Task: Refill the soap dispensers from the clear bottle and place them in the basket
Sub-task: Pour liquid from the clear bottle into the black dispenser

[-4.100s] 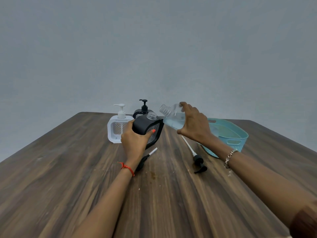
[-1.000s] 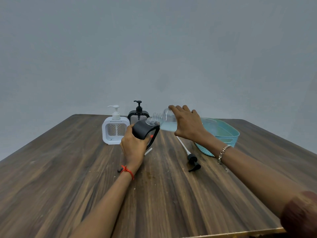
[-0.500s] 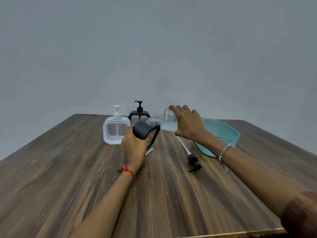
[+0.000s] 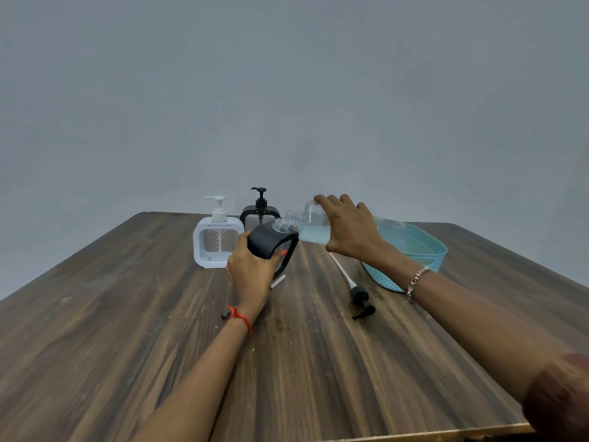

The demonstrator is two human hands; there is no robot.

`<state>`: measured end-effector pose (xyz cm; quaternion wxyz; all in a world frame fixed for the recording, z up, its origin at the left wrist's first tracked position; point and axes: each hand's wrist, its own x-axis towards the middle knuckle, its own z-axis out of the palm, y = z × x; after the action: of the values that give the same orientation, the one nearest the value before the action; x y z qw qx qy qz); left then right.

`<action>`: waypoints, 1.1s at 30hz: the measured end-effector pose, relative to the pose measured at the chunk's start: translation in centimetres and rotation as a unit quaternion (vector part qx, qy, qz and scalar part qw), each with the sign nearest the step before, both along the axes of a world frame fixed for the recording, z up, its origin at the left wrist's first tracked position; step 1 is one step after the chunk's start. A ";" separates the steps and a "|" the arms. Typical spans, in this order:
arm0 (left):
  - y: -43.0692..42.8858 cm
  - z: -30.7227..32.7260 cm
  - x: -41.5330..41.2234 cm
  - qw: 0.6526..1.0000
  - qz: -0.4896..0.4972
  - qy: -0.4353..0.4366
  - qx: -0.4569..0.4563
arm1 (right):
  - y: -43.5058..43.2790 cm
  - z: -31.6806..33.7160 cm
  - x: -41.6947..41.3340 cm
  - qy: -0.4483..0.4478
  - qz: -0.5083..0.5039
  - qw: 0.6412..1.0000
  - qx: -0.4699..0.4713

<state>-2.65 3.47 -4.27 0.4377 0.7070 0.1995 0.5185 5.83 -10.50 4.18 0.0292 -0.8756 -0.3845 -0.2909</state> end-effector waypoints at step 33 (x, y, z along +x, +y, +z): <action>0.2 -0.1 0.0 1.000 0.007 -0.007 0.006 | 0.3 0.2 -0.2 0.003 0.001 1.000 -0.004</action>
<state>-2.61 3.62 -4.42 0.4315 0.7043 0.1984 0.5276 5.66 -10.23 4.40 0.0277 -0.8761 -0.3865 -0.2868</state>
